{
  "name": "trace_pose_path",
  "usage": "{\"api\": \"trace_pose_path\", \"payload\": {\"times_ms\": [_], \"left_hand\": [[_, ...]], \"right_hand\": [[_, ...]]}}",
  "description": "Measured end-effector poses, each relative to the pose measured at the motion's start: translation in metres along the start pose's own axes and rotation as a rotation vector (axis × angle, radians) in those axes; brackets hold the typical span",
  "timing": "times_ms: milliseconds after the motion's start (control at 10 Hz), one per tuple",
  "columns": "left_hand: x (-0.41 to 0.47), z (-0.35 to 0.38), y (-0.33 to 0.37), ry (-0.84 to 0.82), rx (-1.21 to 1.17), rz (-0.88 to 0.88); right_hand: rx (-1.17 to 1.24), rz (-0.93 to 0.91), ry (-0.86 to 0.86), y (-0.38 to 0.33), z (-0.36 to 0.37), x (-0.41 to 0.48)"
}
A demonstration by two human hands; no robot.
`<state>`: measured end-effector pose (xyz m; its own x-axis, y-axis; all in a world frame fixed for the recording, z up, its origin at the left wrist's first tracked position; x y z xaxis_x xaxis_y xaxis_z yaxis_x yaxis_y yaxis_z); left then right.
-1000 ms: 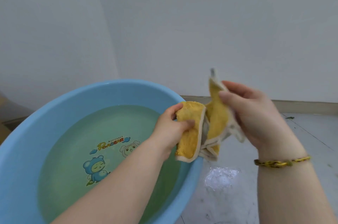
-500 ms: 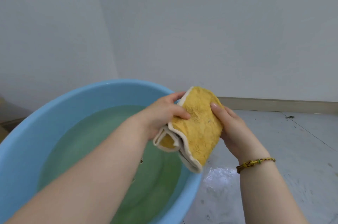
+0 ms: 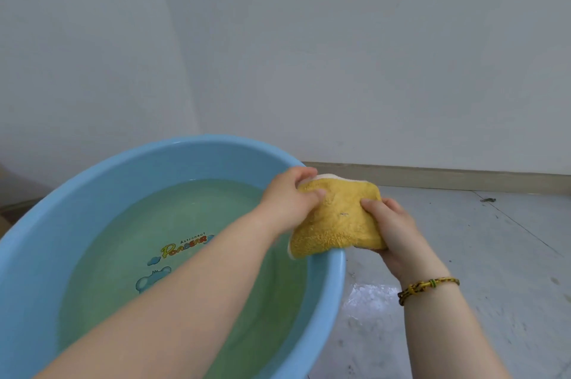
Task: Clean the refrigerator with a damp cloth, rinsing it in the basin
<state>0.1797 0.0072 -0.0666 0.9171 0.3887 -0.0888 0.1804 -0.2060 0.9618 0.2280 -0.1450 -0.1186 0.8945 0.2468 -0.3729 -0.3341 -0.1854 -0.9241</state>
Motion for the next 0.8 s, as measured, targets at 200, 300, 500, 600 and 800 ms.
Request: {"api": "trace_pose_path", "payload": {"times_ms": [200, 300, 500, 600, 800], "left_hand": [[-0.018, -0.002, -0.008, 0.168, -0.128, 0.078], [-0.018, 0.015, -0.02, 0.093, -0.084, 0.024], [-0.013, 0.022, -0.028, 0.003, -0.024, -0.047], [-0.015, 0.011, -0.024, -0.001, -0.011, -0.058], [-0.044, -0.06, -0.01, 0.072, 0.006, -0.054]], "right_hand": [[-0.296, -0.136, 0.148, -0.025, -0.002, -0.002], [-0.349, -0.205, 0.003, -0.037, 0.029, -0.009], [-0.47, -0.227, -0.056, -0.03, 0.053, -0.013], [-0.436, -0.247, -0.018, -0.031, 0.046, -0.015], [-0.525, -0.437, 0.308, -0.067, 0.021, -0.037]]}}
Point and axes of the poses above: each hand's wrist, its own x-axis towards the middle knuckle, its own z-axis out of the palm, y = z × x, the point moved 10 cm from there along x, towards the middle knuckle, and after that the axes turned 9 degrees about -x, right-handed, at the moved point
